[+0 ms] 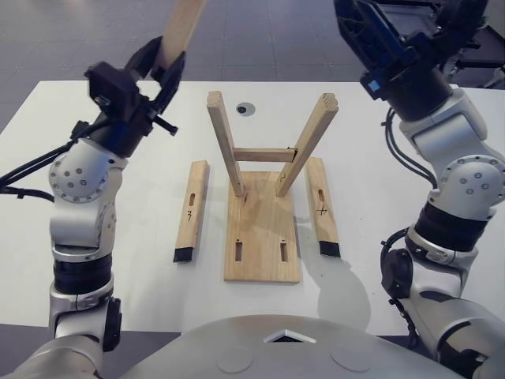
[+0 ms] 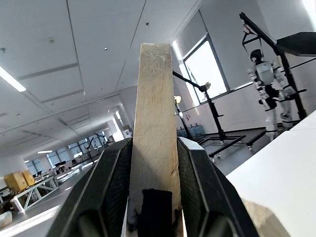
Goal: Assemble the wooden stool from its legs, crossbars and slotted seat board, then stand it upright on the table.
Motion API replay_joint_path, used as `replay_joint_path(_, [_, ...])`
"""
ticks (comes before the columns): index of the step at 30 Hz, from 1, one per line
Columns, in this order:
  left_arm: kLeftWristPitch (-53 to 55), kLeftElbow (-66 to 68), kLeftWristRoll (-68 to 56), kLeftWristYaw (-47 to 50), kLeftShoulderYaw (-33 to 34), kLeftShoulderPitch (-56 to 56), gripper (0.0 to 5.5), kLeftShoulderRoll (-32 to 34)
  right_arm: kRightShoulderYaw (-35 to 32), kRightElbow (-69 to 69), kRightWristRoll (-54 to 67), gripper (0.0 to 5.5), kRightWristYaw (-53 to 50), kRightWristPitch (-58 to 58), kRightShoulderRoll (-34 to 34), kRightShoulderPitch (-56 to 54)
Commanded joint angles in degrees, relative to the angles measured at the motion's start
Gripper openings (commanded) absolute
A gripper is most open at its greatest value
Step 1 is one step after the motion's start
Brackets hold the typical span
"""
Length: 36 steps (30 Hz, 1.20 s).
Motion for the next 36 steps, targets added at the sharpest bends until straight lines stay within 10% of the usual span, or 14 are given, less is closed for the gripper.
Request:
replay_joint_path(1, [-2.4, 0.3, 2.5, -1.1, -4.2, -4.3, 1.28, -1.2, 3.1, -1.9, 1.5, 4.19, -2.8, 0.1, 3.1, -0.8])
replay_joint_path(9, [-1.6, 0.9, 1.9, -3.0, -9.2, -5.9, 1.28, -3.9, 6.4, -2.5, 2.4, 4.19, -5.0, -2.0, 7.8, -1.5])
replay_joint_path(29, [-1.3, 1.8, 4.1, -3.2, -11.3, -4.8, 1.28, -4.5, 9.1, -1.0, -1.5, 0.52, -5.3, -4.5, 9.3, 0.3])
replay_joint_path(36, [-1.2, 2.1, 3.8, -3.9, -11.6, -4.9, 1.28, -4.9, 8.9, -0.3, -2.7, 0.39, -4.5, -5.6, 9.6, -0.1])
